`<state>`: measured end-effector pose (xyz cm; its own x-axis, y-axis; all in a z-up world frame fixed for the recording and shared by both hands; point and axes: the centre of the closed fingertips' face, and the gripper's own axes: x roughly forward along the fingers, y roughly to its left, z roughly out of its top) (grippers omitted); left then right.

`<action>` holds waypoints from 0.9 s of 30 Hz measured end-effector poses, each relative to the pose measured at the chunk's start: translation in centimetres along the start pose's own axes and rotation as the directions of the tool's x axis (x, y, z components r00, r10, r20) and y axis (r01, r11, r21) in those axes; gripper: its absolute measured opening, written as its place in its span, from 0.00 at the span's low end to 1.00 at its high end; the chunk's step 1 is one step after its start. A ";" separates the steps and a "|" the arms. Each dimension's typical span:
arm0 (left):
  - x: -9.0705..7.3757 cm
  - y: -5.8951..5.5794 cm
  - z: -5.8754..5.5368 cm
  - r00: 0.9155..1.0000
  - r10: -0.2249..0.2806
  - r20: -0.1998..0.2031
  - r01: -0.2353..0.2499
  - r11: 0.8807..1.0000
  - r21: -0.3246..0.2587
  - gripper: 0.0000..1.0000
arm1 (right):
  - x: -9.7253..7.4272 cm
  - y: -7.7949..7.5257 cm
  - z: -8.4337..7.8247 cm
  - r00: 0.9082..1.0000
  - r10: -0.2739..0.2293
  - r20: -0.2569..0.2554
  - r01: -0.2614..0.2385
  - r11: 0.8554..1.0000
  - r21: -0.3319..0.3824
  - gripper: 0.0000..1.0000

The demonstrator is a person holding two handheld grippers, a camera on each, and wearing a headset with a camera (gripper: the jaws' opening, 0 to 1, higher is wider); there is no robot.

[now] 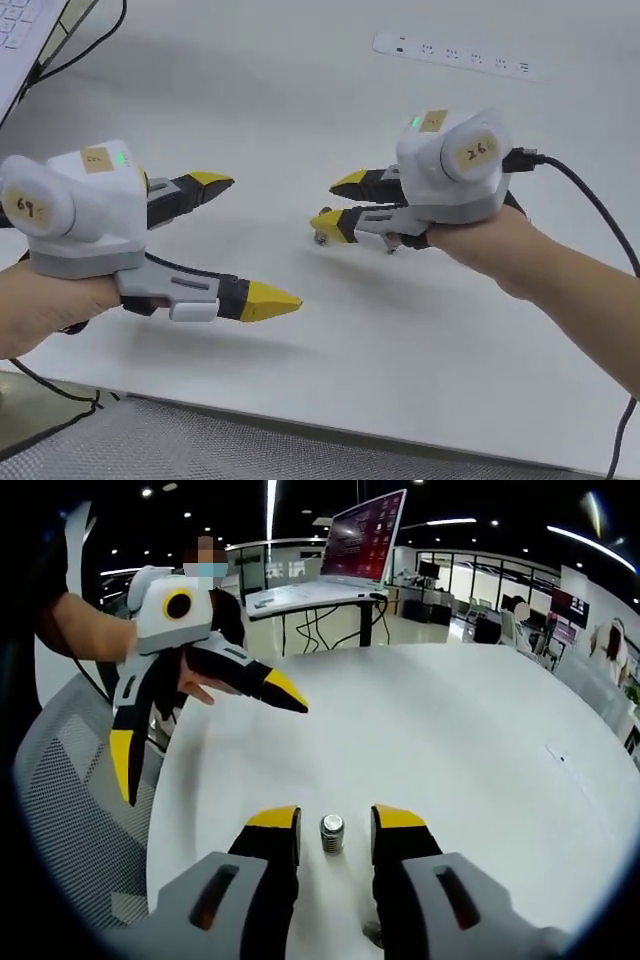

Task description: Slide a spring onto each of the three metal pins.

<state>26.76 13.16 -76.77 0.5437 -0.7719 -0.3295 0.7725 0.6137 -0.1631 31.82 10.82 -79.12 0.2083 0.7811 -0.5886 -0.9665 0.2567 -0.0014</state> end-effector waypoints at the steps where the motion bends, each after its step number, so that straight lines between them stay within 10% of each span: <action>1: 0.0 0.0 0.1 1.000 -0.001 0.001 0.001 1.000 0.001 0.98 | -0.1 0.0 0.0 1.000 -0.001 0.002 0.001 1.000 0.000 0.28; 27: 0.9 -1.1 1.8 1.000 -0.019 -0.004 0.019 0.999 0.033 0.98 | -5.3 -0.2 0.1 0.989 -0.062 0.133 0.051 0.995 0.084 0.61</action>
<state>27.00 11.55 -75.23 0.5277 -0.7828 -0.3297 0.7930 0.5931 -0.1391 30.94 6.72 -75.94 0.2862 0.8324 -0.4745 -0.9385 0.3434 0.0363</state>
